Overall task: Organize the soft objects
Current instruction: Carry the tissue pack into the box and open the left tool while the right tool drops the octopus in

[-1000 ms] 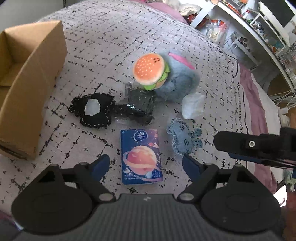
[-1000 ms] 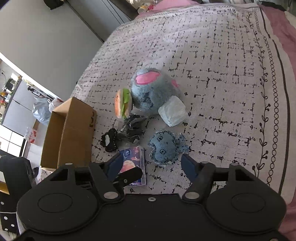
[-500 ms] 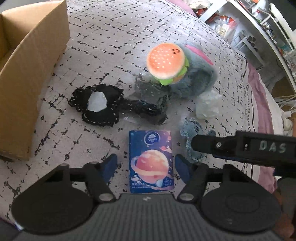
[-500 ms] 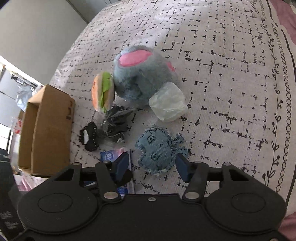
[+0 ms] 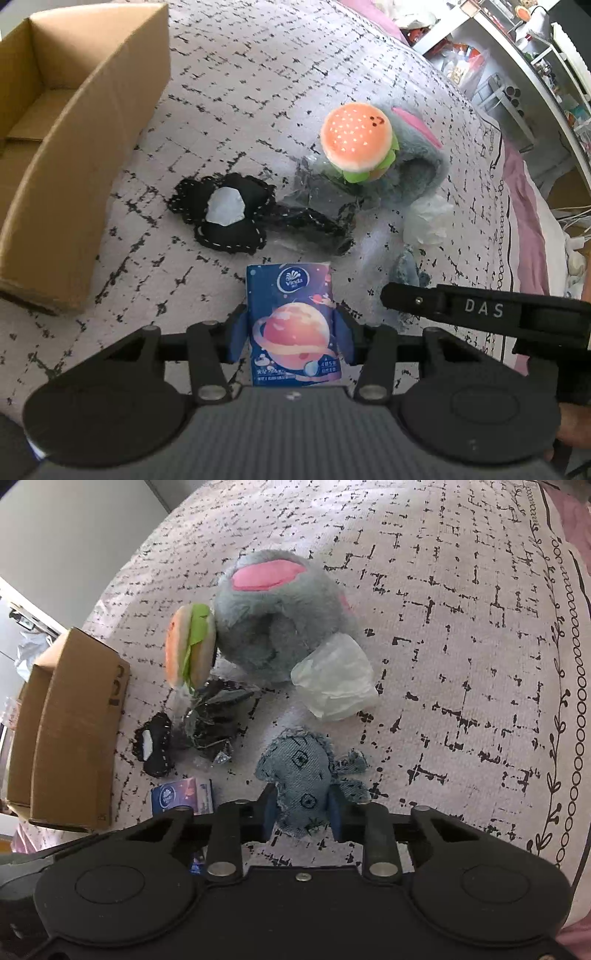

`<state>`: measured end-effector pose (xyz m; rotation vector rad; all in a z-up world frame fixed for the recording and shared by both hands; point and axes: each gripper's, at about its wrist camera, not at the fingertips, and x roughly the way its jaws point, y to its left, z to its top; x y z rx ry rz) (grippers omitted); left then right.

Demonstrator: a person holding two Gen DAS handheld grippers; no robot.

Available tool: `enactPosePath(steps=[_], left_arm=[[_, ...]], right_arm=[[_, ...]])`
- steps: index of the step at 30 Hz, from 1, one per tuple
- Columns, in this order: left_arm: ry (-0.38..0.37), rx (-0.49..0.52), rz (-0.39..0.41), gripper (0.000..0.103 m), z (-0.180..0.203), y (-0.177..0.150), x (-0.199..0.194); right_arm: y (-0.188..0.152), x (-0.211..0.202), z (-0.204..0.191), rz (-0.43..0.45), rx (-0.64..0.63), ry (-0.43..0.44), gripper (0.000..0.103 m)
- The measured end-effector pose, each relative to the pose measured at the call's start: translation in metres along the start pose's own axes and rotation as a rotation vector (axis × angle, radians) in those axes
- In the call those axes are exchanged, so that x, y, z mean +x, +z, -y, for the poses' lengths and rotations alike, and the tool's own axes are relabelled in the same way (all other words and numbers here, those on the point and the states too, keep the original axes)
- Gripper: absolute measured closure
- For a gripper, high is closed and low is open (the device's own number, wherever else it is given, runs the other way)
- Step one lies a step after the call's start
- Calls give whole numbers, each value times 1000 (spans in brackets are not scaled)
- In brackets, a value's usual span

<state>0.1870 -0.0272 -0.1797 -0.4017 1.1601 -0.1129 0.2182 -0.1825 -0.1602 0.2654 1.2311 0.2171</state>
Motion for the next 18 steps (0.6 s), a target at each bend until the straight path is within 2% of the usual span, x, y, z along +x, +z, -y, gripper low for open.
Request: enactPosePath(steps=[9, 18], left_arm=[[-23, 17, 89, 55, -2, 4, -35], [-50, 39, 140, 55, -2, 4, -68]], right_arm=[[-9, -33, -5, 78, 1, 26, 77], [-12, -67, -15, 176, 3, 47, 77]])
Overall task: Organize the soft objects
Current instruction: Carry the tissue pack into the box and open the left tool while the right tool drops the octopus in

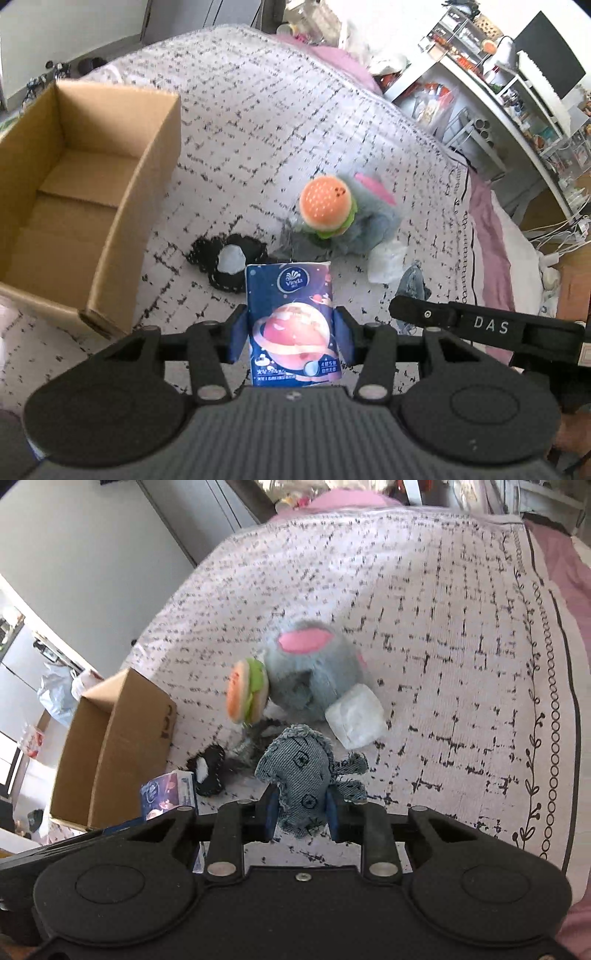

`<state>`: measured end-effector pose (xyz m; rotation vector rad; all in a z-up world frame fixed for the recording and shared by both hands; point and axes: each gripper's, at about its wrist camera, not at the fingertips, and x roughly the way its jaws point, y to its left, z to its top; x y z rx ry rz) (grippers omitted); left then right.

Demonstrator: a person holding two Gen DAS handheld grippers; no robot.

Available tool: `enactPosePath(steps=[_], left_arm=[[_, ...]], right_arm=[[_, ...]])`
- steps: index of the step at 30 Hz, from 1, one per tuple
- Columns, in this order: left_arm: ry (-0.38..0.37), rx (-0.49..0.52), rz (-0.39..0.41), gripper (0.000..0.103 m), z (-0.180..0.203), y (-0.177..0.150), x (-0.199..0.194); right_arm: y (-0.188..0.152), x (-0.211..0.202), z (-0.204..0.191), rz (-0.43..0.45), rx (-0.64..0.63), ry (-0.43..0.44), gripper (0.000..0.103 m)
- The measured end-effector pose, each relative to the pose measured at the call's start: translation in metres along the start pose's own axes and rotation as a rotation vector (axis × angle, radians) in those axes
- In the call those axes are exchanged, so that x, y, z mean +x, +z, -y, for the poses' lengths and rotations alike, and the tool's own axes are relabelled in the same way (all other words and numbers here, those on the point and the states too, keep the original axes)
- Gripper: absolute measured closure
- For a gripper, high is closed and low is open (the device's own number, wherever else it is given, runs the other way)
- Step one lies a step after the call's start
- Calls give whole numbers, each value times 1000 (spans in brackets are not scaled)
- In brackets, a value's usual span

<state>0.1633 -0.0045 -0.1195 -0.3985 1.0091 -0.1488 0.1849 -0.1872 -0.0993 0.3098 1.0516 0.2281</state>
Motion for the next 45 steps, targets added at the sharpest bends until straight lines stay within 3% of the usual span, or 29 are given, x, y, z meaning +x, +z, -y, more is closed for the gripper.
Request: enactPosePath(steps=[15, 25, 45], left_arm=[[-6, 18, 73, 55, -14, 18, -44], [39, 48, 92, 55, -31, 37, -67], [99, -7, 97, 55, -94, 62, -82]], right_arm=[[7, -21, -40, 87, -33, 42, 77], [10, -32, -63, 132, -33, 69, 77], [1, -21, -119, 155, -71, 128, 77]])
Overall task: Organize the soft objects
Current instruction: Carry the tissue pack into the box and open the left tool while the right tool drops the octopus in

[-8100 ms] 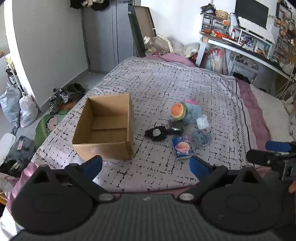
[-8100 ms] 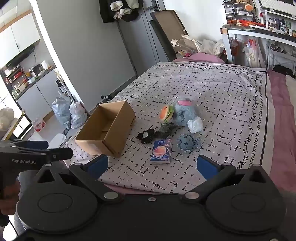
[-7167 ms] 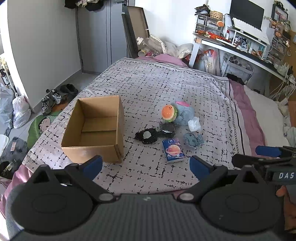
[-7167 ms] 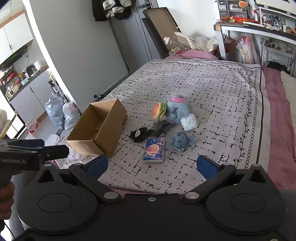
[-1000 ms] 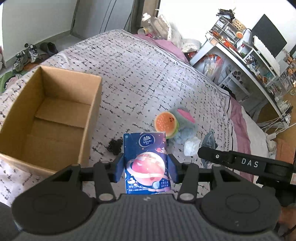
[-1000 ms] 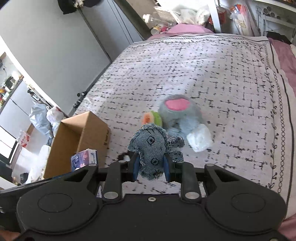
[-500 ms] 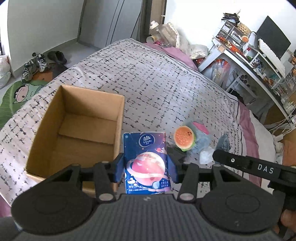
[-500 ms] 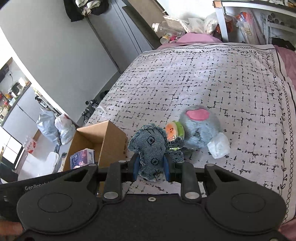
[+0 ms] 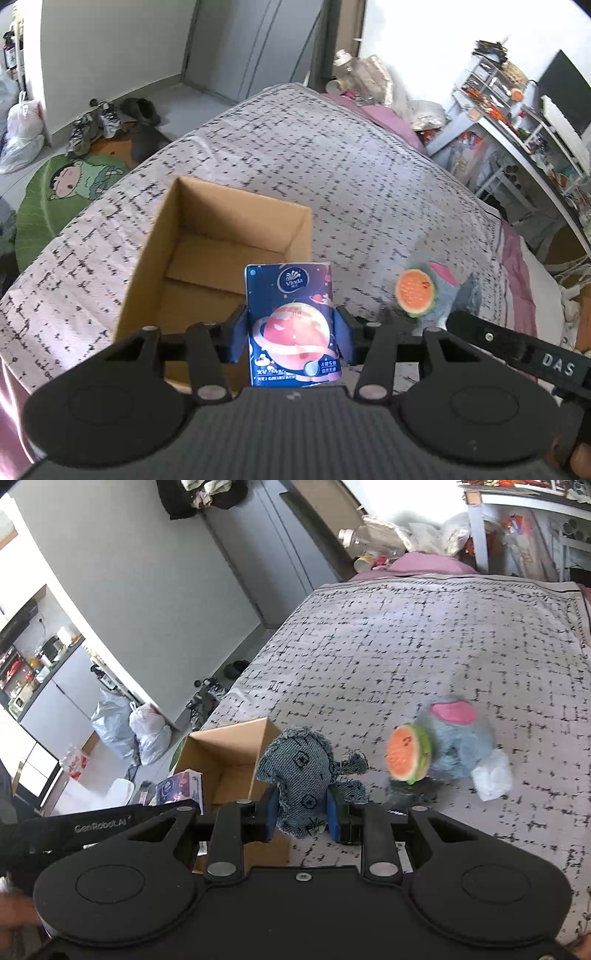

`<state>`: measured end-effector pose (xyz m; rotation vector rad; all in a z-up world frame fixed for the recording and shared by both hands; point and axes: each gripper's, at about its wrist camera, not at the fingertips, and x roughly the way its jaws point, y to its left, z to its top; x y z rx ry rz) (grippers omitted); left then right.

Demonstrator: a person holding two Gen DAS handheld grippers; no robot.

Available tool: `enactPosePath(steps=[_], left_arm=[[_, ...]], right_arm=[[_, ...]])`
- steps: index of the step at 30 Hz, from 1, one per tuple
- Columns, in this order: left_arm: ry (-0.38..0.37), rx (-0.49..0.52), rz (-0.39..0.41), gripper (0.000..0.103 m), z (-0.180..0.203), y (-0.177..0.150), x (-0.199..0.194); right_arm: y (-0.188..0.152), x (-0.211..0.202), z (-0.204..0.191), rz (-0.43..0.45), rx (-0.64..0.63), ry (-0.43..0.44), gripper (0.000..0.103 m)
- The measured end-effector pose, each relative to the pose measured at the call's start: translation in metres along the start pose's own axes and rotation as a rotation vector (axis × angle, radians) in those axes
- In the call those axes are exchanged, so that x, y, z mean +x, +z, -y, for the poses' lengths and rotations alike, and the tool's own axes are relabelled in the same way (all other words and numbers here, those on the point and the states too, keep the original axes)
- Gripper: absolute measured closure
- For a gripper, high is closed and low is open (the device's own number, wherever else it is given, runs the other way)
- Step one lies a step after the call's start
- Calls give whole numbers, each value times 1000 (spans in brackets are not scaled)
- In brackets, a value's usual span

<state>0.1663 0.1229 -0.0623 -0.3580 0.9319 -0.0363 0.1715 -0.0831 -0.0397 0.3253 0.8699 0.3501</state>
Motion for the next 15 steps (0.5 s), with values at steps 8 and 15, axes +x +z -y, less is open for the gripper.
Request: enactPosePath(steps=[8, 15], left_arm=[[31, -31, -33, 55, -29, 1, 14], [45, -54, -52, 54, -47, 5, 29]], right_arm=[[-6, 20, -18, -35, -20, 8, 77], [-6, 35, -35, -45, -20, 36, 77]])
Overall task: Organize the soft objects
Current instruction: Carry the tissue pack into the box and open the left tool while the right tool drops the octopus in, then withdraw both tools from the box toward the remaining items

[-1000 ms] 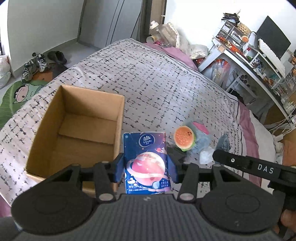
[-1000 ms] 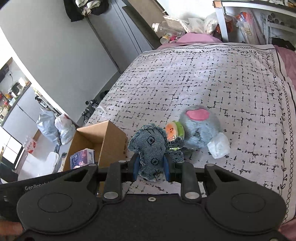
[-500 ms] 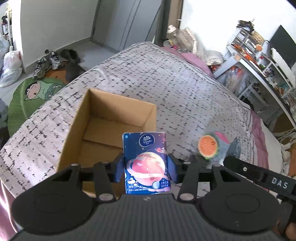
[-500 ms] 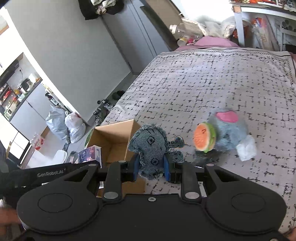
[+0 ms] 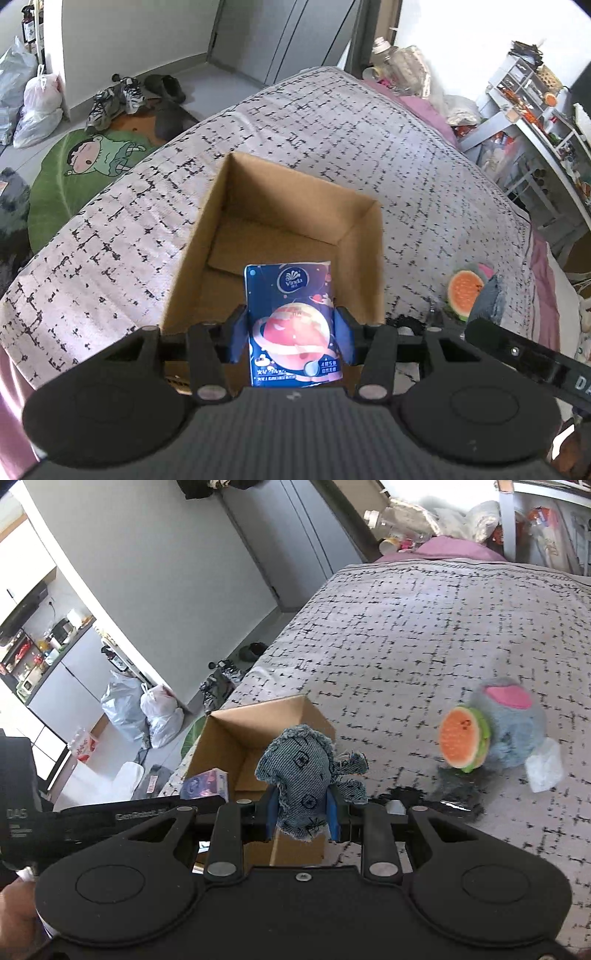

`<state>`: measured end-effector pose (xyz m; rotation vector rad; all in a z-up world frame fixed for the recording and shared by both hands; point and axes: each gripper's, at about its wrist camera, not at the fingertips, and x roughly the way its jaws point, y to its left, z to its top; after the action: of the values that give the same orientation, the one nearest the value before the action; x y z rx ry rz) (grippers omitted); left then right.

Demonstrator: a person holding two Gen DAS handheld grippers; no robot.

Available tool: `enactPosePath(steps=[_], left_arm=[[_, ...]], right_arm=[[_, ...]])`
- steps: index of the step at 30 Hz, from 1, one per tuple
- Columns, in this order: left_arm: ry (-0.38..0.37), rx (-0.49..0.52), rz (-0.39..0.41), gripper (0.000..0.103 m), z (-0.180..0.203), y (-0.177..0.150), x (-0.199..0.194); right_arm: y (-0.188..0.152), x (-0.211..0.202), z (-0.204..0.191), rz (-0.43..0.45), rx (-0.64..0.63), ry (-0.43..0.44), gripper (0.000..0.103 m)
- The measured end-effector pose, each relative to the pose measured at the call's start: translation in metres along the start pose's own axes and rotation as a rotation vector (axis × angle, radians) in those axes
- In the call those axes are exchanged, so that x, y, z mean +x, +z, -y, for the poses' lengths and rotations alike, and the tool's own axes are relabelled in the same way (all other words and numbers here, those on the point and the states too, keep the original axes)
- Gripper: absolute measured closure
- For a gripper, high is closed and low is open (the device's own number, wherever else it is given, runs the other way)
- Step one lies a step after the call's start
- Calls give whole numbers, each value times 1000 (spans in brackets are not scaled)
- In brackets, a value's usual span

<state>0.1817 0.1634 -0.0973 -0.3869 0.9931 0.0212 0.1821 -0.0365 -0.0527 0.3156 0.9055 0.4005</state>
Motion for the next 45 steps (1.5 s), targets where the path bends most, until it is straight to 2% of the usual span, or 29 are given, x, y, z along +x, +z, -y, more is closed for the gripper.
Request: enactPosePath(steps=[4, 6, 9, 12, 16, 18, 20, 22, 28, 31, 38, 45], left_arm=[[55, -1, -3, 52, -6, 5, 7], [51, -5, -7, 50, -8, 8, 9], [46, -21, -16, 43, -12, 12, 10], [72, -8, 2, 42, -11, 15, 6], [70, -10, 9, 41, -11, 18, 0], [77, -12, 9, 41, -11, 19, -2], [83, -13, 11, 40, -11, 19, -5], [97, -23, 23, 40, -12, 18, -10], [123, -47, 36, 39, -10, 16, -23], [125, -45, 35, 29, -5, 12, -29], [123, -29, 46, 26, 20, 2, -39], [140, -3, 86, 9, 44, -6, -47]], right_arm=[[-1, 12, -8, -21, 3, 15, 77], [-2, 18, -12, -35, -1, 29, 77], [-4, 25, -19, -52, -5, 49, 76], [-8, 31, -23, -70, -9, 59, 76], [-9, 34, -28, -61, -11, 79, 75], [-8, 35, -29, -54, 9, 99, 68], [-7, 35, -24, -61, 52, 146, 44], [-6, 30, -22, -39, 57, 160, 36], [-7, 14, -13, -46, 88, 128, 32], [-11, 6, -8, -59, 80, 84, 23], [-11, -20, 0, -39, 2, -6, 12], [-2, -45, 17, -18, -14, -34, 6]])
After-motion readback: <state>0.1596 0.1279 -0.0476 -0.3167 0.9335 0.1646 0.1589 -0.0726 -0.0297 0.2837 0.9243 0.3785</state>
